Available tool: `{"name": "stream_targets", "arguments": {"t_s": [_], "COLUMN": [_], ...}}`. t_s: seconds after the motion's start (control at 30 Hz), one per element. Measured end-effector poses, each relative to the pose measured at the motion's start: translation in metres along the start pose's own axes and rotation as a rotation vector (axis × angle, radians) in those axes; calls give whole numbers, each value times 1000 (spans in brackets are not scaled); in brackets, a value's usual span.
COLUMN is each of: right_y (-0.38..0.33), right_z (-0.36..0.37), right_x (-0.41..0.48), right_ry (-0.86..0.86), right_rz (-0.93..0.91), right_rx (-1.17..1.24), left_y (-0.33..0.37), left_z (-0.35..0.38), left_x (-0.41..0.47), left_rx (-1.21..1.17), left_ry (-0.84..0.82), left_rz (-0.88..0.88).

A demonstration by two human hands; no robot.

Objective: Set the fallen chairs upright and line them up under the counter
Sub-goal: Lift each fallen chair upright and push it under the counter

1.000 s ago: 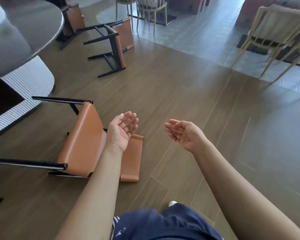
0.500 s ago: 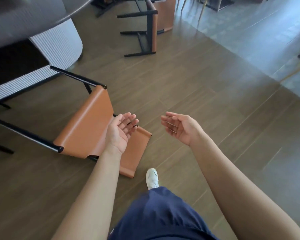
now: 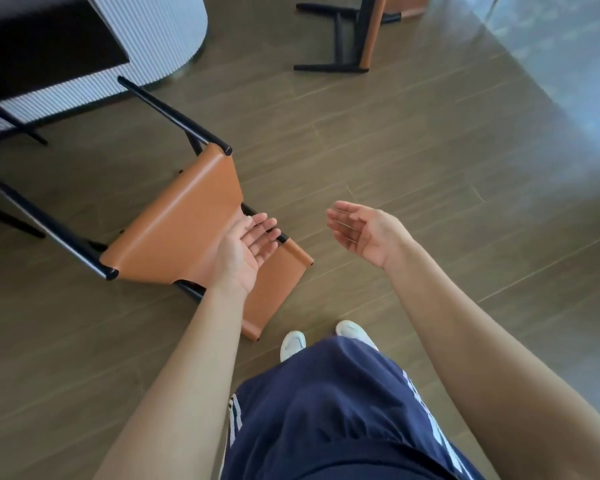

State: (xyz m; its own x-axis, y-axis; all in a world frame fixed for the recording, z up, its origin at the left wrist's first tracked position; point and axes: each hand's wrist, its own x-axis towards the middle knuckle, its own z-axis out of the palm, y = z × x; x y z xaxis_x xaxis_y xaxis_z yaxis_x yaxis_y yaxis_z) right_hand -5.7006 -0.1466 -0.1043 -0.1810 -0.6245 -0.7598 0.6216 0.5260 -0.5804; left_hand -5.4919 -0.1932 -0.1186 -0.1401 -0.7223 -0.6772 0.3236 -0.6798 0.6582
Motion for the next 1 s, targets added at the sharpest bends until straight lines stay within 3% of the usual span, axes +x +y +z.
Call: {"name": "stream_targets", "arguments": {"t_s": [0.27, 0.53, 0.8, 1.0], "right_y": [-54, -67, -33, 20], "right_z": [-22, -51, -39, -35], "right_x": [47, 77, 116, 181], "right_ry": [-138, -199, -216, -218], "right_rz": [91, 56, 10, 38], "right_rx": [-287, -594, -655, -598], "left_y": [-33, -71, -87, -123], "left_z": [57, 89, 57, 21], "left_x": [13, 16, 35, 89], "left_rx": [-134, -206, -154, -261], "left_ry": [135, 206, 227, 259], "left_rz": [46, 54, 119, 147]}}
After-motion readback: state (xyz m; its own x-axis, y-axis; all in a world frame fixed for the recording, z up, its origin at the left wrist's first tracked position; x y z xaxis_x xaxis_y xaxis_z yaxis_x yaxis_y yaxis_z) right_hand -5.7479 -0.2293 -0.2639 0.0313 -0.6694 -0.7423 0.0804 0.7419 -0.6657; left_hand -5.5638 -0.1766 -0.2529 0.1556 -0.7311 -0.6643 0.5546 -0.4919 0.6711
